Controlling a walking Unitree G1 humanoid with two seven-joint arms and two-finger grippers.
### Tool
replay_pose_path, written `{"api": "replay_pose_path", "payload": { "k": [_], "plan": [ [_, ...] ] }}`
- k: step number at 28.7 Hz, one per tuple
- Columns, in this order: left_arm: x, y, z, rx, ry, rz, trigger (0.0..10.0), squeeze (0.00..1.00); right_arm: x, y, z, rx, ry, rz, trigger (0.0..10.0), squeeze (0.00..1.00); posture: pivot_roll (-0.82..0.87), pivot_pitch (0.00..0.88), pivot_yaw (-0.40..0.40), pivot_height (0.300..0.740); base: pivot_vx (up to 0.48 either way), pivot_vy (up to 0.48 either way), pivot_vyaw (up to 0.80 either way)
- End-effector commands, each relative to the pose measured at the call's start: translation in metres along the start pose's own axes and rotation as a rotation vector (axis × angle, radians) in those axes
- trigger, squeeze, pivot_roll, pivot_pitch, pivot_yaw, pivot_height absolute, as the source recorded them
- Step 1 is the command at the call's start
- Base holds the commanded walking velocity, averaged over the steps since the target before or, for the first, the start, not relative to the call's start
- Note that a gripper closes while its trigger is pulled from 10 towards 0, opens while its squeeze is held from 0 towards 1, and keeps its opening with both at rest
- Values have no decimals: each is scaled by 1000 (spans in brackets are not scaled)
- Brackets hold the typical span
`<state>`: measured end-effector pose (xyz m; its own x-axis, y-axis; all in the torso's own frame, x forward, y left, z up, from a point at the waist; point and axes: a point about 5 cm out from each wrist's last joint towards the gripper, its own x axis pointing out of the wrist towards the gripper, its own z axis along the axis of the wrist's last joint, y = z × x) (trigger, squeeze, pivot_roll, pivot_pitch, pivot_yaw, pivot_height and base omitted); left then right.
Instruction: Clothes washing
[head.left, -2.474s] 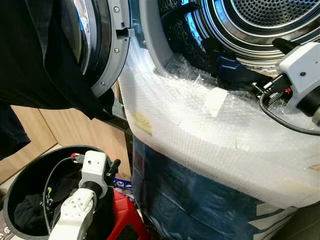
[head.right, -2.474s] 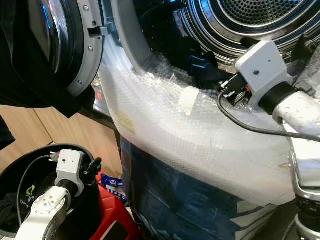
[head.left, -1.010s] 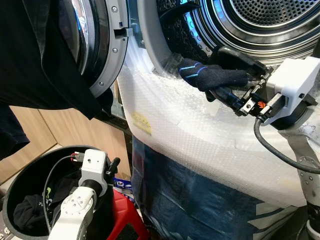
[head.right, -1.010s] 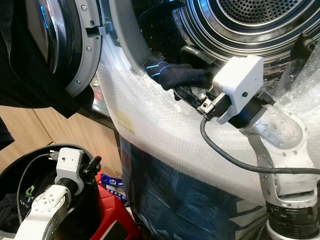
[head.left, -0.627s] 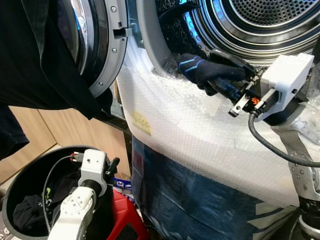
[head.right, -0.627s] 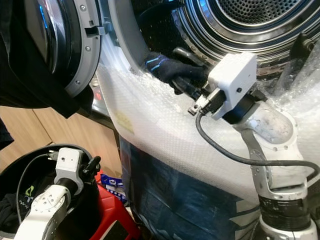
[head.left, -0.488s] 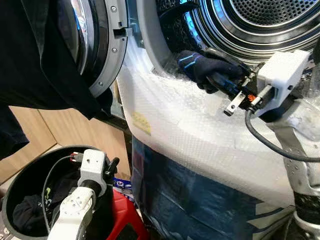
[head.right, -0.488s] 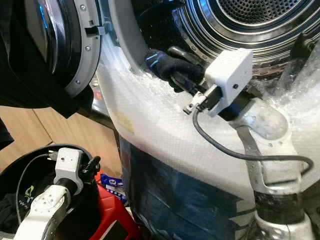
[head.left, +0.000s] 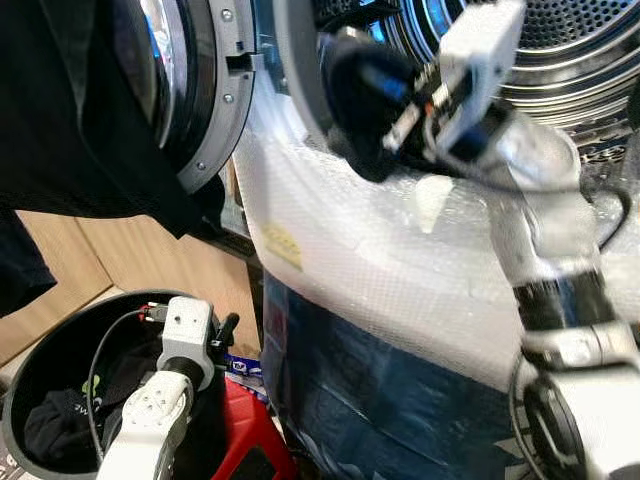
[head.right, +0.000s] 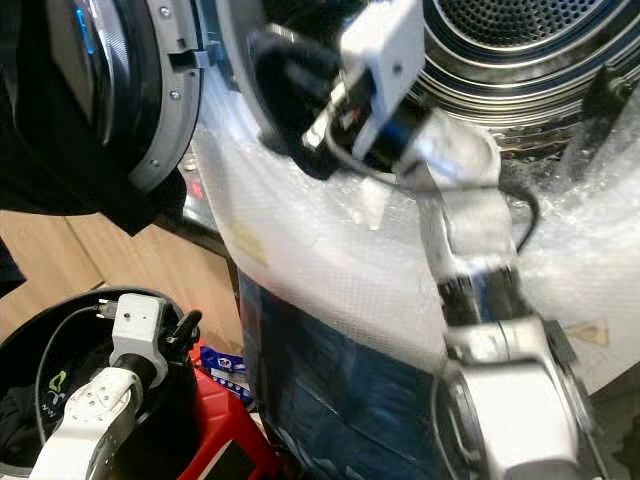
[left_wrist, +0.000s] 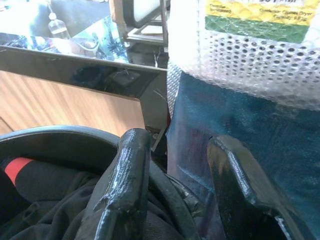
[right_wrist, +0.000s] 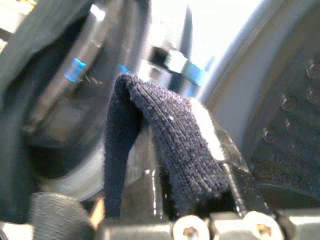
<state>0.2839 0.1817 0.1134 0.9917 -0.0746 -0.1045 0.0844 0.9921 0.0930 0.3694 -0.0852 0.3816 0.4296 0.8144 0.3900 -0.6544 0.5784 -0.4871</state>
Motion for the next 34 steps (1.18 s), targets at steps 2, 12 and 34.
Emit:
{"api": "replay_pose_path", "payload": {
  "k": [2, 12, 34],
  "plan": [
    [1, 2, 0, -5, -4, 9, 10000, 0, 11, -11, -5, -5, 78, -52, 0, 0, 169, 28, 4, 740, 0, 0, 0],
    [2, 3, 2, -2, -16, 14, 10000, 0, -8, -83, 11, -59, 401, -839, 0, 0, 180, 7, -6, 740, 0, 0, 0],
    [7, 1, 4, 4, -23, -4, 10000, 0, -17, -83, 3, -679, 608, -913, 10000, 0, 164, 4, 13, 740, 0, 0, 0]
  ]
}}
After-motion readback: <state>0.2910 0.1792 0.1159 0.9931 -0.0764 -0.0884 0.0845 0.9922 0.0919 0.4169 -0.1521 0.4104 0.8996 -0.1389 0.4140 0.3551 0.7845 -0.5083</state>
